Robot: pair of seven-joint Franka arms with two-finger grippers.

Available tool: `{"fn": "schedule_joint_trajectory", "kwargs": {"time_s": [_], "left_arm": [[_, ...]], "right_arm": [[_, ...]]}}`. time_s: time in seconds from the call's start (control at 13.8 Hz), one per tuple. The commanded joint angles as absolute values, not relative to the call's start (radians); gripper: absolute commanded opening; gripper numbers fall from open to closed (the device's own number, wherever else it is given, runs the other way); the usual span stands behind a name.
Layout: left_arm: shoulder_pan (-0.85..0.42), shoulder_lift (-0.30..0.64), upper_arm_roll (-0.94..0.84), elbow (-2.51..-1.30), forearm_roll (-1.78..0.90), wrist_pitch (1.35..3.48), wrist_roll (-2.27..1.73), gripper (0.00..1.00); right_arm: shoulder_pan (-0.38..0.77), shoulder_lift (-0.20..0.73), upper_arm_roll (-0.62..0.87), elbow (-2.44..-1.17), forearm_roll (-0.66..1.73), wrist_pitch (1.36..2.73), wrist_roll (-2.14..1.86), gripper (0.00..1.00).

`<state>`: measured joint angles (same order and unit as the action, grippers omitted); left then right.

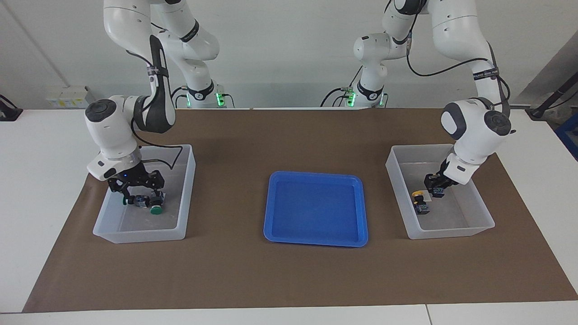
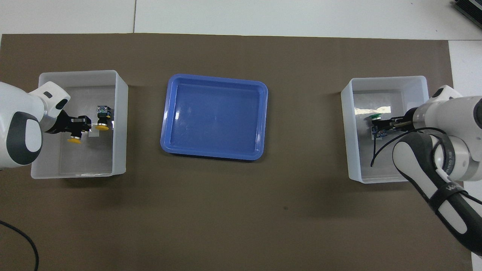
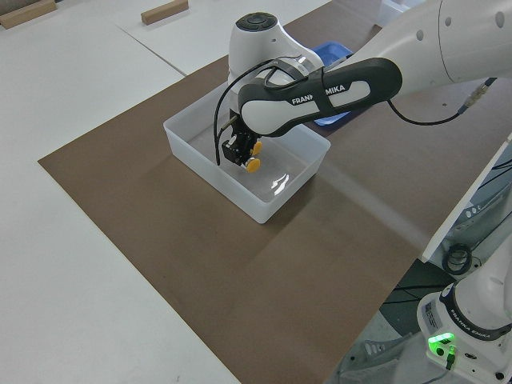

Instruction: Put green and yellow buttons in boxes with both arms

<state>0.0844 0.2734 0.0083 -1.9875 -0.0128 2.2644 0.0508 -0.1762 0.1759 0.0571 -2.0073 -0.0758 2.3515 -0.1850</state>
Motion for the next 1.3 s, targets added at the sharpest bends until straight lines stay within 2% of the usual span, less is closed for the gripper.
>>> {"fn": "schedule_joint_trajectory", "kwargs": {"time_s": [0.0,0.07,0.14,0.36,0.72,0.94,1.23], "left_arm": [[0.094,0.267,0.006,-2.010,0.005,2.295,0.077,0.61],[0.095,0.267,0.008,-2.005,0.006,2.290,0.107,0.76],[0.095,0.268,0.008,-1.996,0.015,2.278,0.123,0.78],[0.089,0.268,0.006,-1.933,0.023,2.209,0.124,0.78],[0.057,0.278,0.003,-1.715,0.021,1.979,0.114,0.78],[0.049,0.278,0.003,-1.631,0.015,1.904,0.094,0.78],[0.026,0.278,0.003,-1.546,0.011,1.790,0.040,0.78]], "right_arm": [[-0.167,0.158,0.066,-1.887,-0.054,2.220,-0.166,1.00],[-0.167,0.155,0.066,-1.841,-0.054,2.173,-0.164,1.00],[-0.167,0.146,0.066,-1.785,-0.054,2.108,-0.166,1.00],[-0.166,0.103,0.067,-1.692,-0.054,1.936,-0.143,1.00],[-0.157,0.057,0.144,-1.625,-0.055,1.781,-0.008,1.00],[-0.112,0.054,0.164,-1.618,-0.069,1.755,0.101,1.00],[-0.117,0.032,0.163,-1.620,-0.061,1.718,0.089,1.00]]}}
